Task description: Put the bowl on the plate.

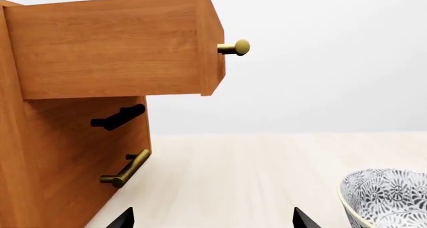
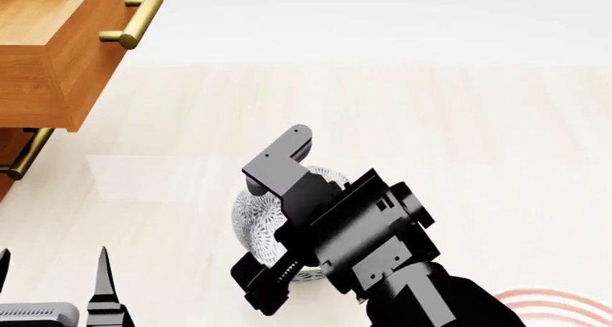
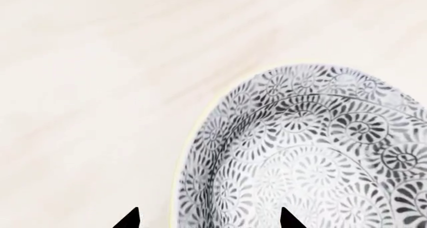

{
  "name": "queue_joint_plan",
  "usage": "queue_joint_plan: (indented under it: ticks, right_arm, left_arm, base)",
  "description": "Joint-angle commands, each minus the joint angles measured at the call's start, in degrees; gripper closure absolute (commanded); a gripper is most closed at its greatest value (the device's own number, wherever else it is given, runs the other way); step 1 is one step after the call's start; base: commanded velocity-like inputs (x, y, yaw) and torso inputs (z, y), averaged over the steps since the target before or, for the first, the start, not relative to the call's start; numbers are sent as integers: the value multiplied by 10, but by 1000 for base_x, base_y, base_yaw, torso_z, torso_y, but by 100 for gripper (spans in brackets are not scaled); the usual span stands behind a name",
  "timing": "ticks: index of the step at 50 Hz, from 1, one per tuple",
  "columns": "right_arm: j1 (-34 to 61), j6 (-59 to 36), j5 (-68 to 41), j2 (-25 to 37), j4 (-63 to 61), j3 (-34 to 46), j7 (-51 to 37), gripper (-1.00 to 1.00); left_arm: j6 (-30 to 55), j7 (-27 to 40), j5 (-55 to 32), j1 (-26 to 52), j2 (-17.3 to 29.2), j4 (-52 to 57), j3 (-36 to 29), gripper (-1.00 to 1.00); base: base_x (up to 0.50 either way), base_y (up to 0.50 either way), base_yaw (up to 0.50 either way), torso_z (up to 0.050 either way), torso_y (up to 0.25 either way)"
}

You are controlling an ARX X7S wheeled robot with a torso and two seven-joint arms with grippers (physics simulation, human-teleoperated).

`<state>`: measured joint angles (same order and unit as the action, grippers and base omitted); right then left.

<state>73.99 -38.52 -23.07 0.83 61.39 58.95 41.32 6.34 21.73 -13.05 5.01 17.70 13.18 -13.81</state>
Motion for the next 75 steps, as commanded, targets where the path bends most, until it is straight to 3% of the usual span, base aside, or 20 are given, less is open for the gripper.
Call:
queue_joint_plan:
  ticks: [1,44,45,63,75]
  right_arm:
    - [0,11,-9,-5,16,12,-1,-100]
    - [-2,52,-106,-3,41,111,-18,-100]
    - [-3,53,-105,-4,42,112,-18,100]
    - [-5,21,-117,24,-23,116,-36,100]
    - [-3,-33,-117,90,-179,122,-103,100]
  left_arm:
    - [-4,1,-1,0,1,-3,-2,-100]
    - [-7,8,-4,-1,7,2,-8,-100]
    - [-8,8,-4,-1,7,1,-8,-100]
    - [-10,12,-5,-4,10,3,-9,-100]
    - [-11,14,-7,-6,12,5,-10,-100]
  base:
    - [0,0,0,0,0]
    - [0,0,0,0,0]
    - [0,0,0,0,0]
    - [0,0,0,0,0]
    - [0,0,0,0,0]
